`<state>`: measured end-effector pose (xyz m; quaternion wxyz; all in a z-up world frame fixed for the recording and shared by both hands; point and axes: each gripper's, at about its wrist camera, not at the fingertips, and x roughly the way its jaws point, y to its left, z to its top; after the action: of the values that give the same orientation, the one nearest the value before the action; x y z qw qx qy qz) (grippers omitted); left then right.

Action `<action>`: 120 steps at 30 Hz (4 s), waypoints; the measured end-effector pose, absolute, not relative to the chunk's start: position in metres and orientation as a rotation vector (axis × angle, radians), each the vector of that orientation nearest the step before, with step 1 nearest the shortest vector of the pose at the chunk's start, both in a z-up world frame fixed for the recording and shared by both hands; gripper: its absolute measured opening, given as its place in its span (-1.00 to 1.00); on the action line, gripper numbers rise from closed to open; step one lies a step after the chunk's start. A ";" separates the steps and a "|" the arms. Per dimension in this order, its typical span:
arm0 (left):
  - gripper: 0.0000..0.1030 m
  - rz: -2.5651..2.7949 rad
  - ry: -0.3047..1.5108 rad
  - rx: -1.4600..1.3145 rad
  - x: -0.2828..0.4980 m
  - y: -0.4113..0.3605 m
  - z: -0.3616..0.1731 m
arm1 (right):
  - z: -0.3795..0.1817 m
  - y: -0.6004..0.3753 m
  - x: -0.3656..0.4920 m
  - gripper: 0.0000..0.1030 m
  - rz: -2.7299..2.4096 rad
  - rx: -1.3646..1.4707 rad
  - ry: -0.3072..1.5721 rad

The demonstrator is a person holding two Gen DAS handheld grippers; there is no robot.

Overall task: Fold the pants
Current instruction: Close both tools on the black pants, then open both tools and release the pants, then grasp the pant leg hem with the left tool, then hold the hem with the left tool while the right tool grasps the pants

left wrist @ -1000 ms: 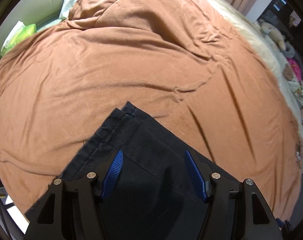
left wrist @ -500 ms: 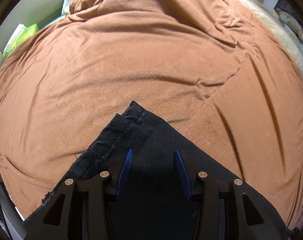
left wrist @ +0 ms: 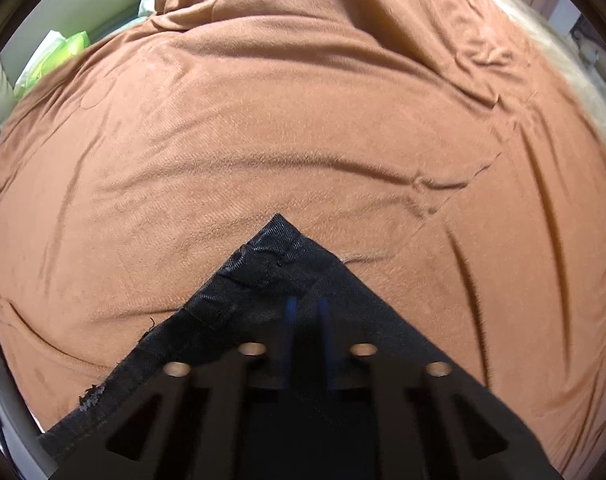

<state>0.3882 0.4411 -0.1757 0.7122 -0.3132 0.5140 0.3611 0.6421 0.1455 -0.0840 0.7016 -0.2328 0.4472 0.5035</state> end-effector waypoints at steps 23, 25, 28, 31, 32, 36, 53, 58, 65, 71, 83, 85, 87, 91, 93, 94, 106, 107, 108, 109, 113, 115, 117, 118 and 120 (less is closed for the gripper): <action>-0.97 0.760 1.057 -0.714 0.400 0.439 -0.163 | -0.080 0.133 0.648 -1.00 0.974 -0.460 0.931; -0.97 0.762 1.059 -0.717 0.402 0.439 -0.168 | -0.083 0.134 0.652 -1.00 0.962 -0.454 0.941; -0.96 0.768 1.055 -0.721 0.402 0.441 -0.175 | -0.087 0.137 0.659 -1.00 0.932 -0.455 0.944; -0.94 0.759 1.059 -0.730 0.403 0.441 -0.178 | -0.084 0.133 0.667 -1.00 0.844 -0.435 0.952; -0.90 0.749 1.063 -0.719 0.403 0.439 -0.176 | -0.081 0.130 0.671 -1.00 0.844 -0.395 0.962; 0.00 0.677 1.052 -0.715 0.395 0.432 -0.164 | -0.063 0.116 0.663 -0.99 0.860 -0.309 0.965; 0.42 0.502 0.971 -0.598 0.297 0.389 -0.098 | -0.017 0.059 0.586 0.10 0.821 -0.223 0.908; 0.42 0.490 0.947 -0.597 0.259 0.383 -0.089 | -0.009 0.045 0.562 0.10 0.794 -0.200 0.897; 0.42 0.470 0.906 -0.619 0.214 0.382 -0.092 | -0.006 0.024 0.532 0.10 0.755 -0.151 0.894; 0.28 0.470 0.878 -0.682 0.181 0.390 -0.099 | -0.009 0.009 0.515 0.10 0.724 -0.102 0.908; 0.17 0.473 0.838 -0.891 0.132 0.408 -0.141 | -0.028 -0.004 0.492 0.10 0.707 -0.017 0.972; 0.17 0.463 0.838 -0.920 0.131 0.409 -0.150 | -0.032 -0.007 0.490 0.10 0.704 0.003 0.991; 0.17 0.448 0.826 -0.940 0.132 0.410 -0.155 | -0.033 -0.010 0.488 0.10 0.693 0.011 0.995; 0.17 0.435 0.816 -0.971 0.137 0.415 -0.166 | -0.035 -0.017 0.483 0.10 0.662 0.024 1.007; 0.16 0.435 0.820 -0.986 0.139 0.418 -0.172 | -0.036 -0.018 0.477 0.10 0.638 0.025 1.008; 0.14 0.437 0.819 -0.991 0.140 0.420 -0.175 | -0.036 -0.022 0.477 0.10 0.620 0.024 1.007; -0.09 0.383 0.653 -1.134 0.131 0.441 -0.195 | -0.028 -0.090 0.483 0.10 0.383 0.106 0.997; -0.09 0.381 0.650 -1.127 0.131 0.440 -0.195 | -0.028 -0.093 0.482 0.10 0.372 0.111 0.995; -0.09 0.377 0.653 -1.125 0.132 0.439 -0.194 | -0.027 -0.096 0.483 0.10 0.359 0.110 0.994; -0.09 0.375 0.654 -1.117 0.134 0.438 -0.193 | -0.026 -0.096 0.484 0.10 0.353 0.104 0.993; -0.92 0.396 0.669 -1.101 0.141 0.440 -0.190 | -0.022 -0.084 0.488 0.10 0.388 0.059 0.989; -0.92 0.397 0.642 -1.114 0.142 0.444 -0.186 | -0.020 -0.079 0.494 0.10 0.419 0.016 0.987; -0.92 0.399 0.626 -1.093 0.143 0.445 -0.175 | -0.019 -0.075 0.506 0.10 0.446 -0.032 0.979; -0.92 0.399 0.621 -1.083 0.143 0.445 -0.170 | -0.017 -0.069 0.510 0.10 0.460 -0.059 0.973; -0.92 0.398 0.612 -1.081 0.145 0.447 -0.163 | -0.015 -0.060 0.518 0.10 0.492 -0.102 0.969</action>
<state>0.1445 0.4468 -0.1633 0.7947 -0.5030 0.2849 0.1854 0.5183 -0.0595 -0.0150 0.8547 -0.0487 0.4608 0.2342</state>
